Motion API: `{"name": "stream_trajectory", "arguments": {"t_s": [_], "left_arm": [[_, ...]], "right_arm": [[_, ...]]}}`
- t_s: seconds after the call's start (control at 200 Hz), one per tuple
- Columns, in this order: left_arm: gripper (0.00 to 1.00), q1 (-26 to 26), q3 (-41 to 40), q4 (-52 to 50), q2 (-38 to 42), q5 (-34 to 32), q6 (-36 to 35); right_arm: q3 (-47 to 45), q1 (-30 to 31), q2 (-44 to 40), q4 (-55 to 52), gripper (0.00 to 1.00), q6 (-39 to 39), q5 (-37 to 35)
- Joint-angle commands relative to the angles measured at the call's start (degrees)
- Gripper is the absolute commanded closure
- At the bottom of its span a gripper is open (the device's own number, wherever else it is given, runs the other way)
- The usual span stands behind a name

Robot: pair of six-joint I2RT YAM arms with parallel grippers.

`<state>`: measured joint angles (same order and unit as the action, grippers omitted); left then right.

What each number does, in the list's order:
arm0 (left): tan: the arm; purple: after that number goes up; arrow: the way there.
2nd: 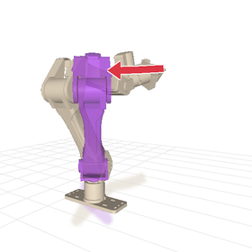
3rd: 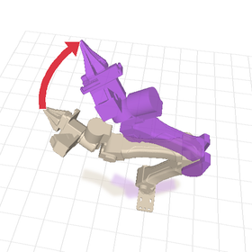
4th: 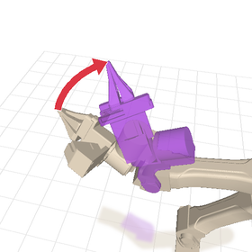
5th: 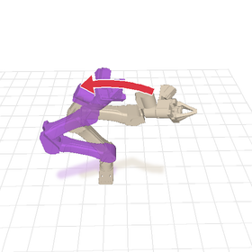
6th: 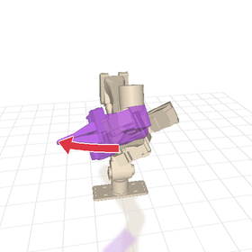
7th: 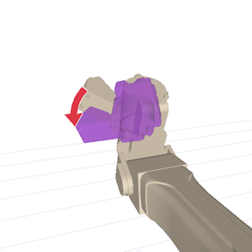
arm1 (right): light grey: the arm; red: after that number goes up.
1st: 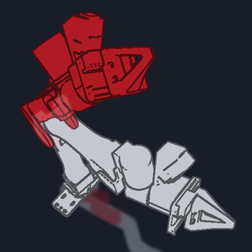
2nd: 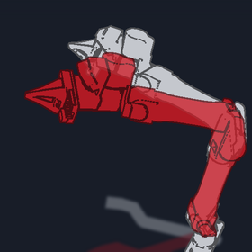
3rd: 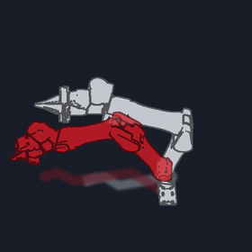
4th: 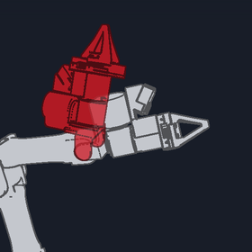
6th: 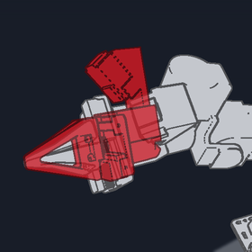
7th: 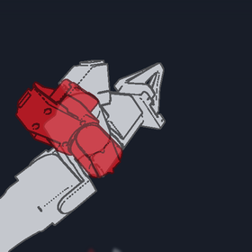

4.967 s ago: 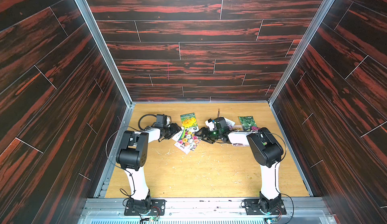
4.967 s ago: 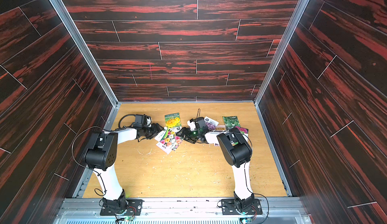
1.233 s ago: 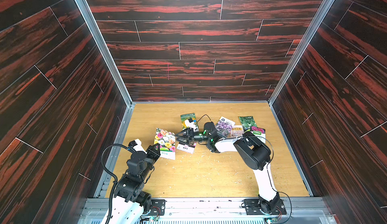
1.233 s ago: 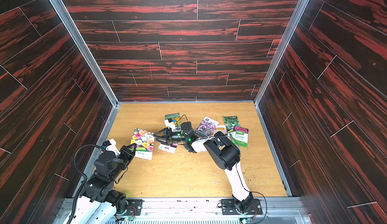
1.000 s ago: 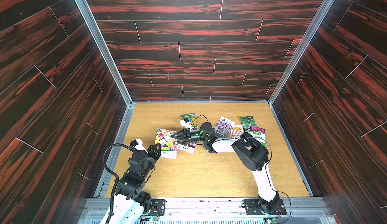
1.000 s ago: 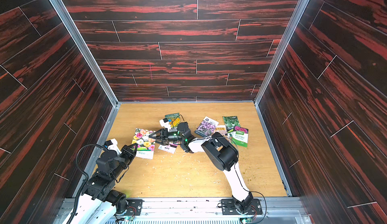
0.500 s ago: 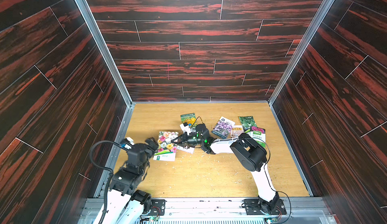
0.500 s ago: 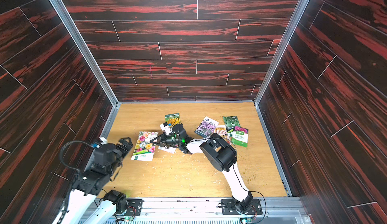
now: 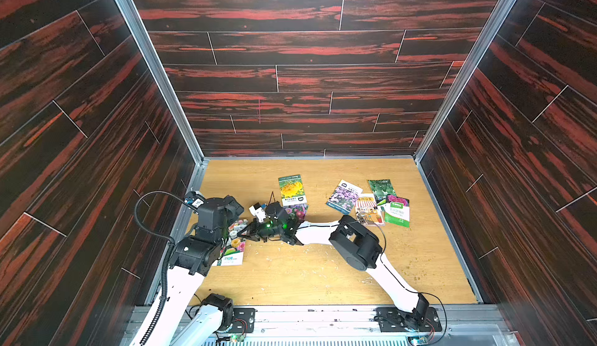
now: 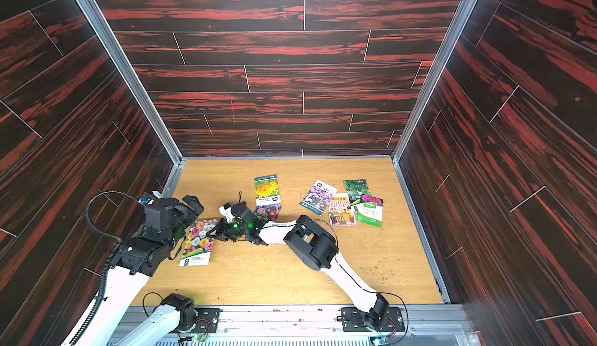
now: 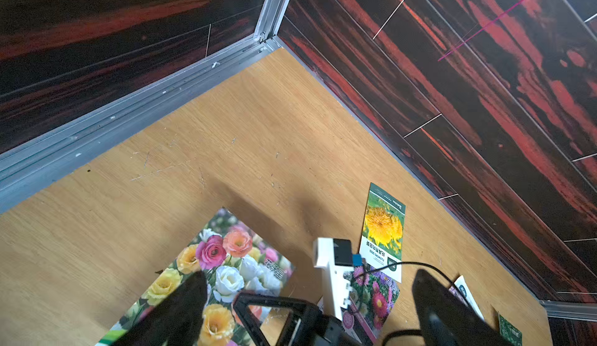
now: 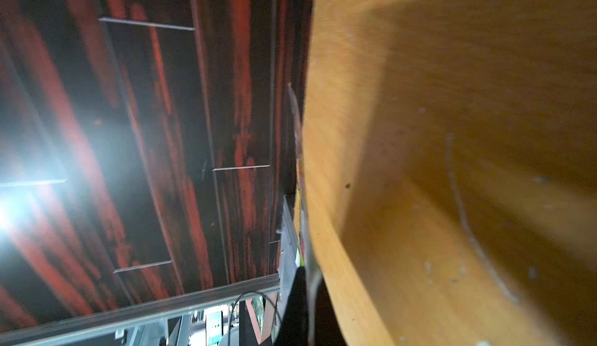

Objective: Arrange the seed packets in a row
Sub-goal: Place the seed packet at the center of the board.

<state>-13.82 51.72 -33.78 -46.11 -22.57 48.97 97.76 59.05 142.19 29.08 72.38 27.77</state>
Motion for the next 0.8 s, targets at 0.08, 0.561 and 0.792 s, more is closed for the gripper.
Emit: {"name": "stream_trajectory", "arguments": {"t_s": [0.08,0.561,0.792], "left_arm": [[0.0,0.3,-1.4,0.3,1.2,-0.4,-1.3],[0.0,0.6,-2.1,0.3,1.4,-1.6,-1.7],[0.0,0.8,-2.3,3.6,0.7,-1.0,-2.0]], "right_arm": [[8.6,-0.1,5.3,-10.5,1.0,-1.0,-2.5],[26.9,1.8,10.5,-35.6,0.47,-4.1,-9.8],[38.5,3.6,9.1,-62.9,0.14,-6.8,-23.3]]}}
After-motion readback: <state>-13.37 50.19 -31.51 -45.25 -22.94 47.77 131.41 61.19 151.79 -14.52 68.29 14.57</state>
